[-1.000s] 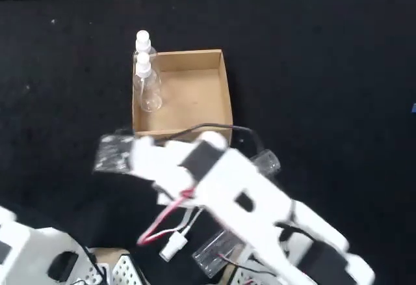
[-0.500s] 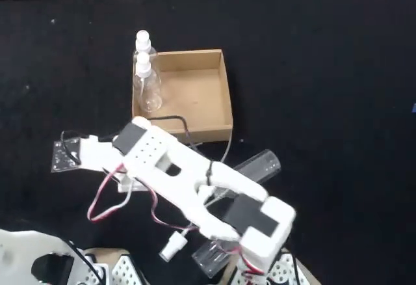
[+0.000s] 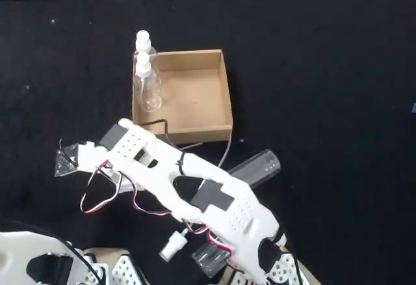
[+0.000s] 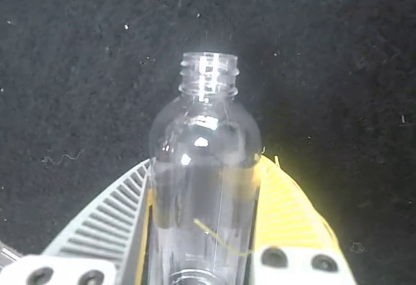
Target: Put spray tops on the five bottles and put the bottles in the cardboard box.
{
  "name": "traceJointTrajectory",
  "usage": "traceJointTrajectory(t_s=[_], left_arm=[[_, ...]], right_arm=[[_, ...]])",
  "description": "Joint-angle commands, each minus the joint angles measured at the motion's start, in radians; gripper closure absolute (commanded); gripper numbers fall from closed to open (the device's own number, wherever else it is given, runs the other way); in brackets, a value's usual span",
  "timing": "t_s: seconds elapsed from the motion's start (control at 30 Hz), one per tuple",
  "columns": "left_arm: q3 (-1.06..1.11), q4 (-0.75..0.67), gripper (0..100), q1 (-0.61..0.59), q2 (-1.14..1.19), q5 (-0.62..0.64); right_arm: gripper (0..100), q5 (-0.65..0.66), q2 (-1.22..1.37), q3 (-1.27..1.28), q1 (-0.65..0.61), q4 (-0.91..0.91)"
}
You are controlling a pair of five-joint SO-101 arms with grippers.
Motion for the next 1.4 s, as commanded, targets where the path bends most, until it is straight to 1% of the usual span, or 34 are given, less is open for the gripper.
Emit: traceJointTrajectory(t_s=[0.0,0.1,0.13,0.17,0.27,0.3,0.37,0.43,0.6,0.67,0.8,0.9,1.03,1.2,1.3,1.37], left_arm=[[-0.059,-0.014,91,-0.001,-0.017,0.008],[-0.059,-0.012,91,0.001,-0.020,0.008],[-0.059,-0.012,91,0.001,-0.023,0.008],[-0.059,-0.012,91,0.001,-0.025,0.008],[-0.059,-0.012,91,0.001,-0.026,0.008],[-0.059,-0.012,91,0.001,-0.026,0.008],[-0.059,-0.012,91,0.010,-0.026,0.008],[-0.059,-0.012,91,0.016,-0.026,0.008],[-0.054,-0.008,91,0.051,-0.028,0.026],[-0.062,0.025,91,0.071,-0.044,0.074],[-0.053,0.124,91,0.124,-0.140,0.101],[-0.025,0.175,91,0.171,-0.230,0.172],[0.120,0.180,91,0.240,-0.397,0.232],[0.443,0.157,91,0.344,-0.730,0.239],[0.642,0.075,91,0.438,-0.967,0.331],[0.759,0.040,91,0.526,-1.128,0.393]], right_arm=[[76.3,0.009,-0.002,-0.053,0.035,-0.011],[77.4,0.003,-0.002,-0.045,0.052,-0.005],[79.7,0.002,-0.002,-0.044,0.054,-0.003],[83.2,-0.006,-0.004,-0.044,0.054,-0.003],[96.5,-0.106,-0.012,-0.061,0.054,-0.005],[99.3,-0.133,-0.019,-0.065,0.054,-0.005],[97.3,-0.172,-0.041,-0.062,0.054,-0.002],[98.9,-0.196,-0.084,-0.059,0.054,0.017],[98.7,-0.296,-0.245,-0.070,0.060,0.071],[98.7,-0.330,-0.323,-0.065,0.066,0.080],[98.7,-0.413,-0.479,-0.090,0.094,0.106],[98.7,-0.468,-0.595,-0.122,0.140,0.106],[98.7,-0.514,-0.746,-0.166,0.213,0.137],[98.5,-0.534,-0.911,-0.217,0.275,0.196],[98.4,-0.534,-0.974,-0.222,0.305,0.189],[98.4,-0.534,-0.995,-0.222,0.313,0.170]])
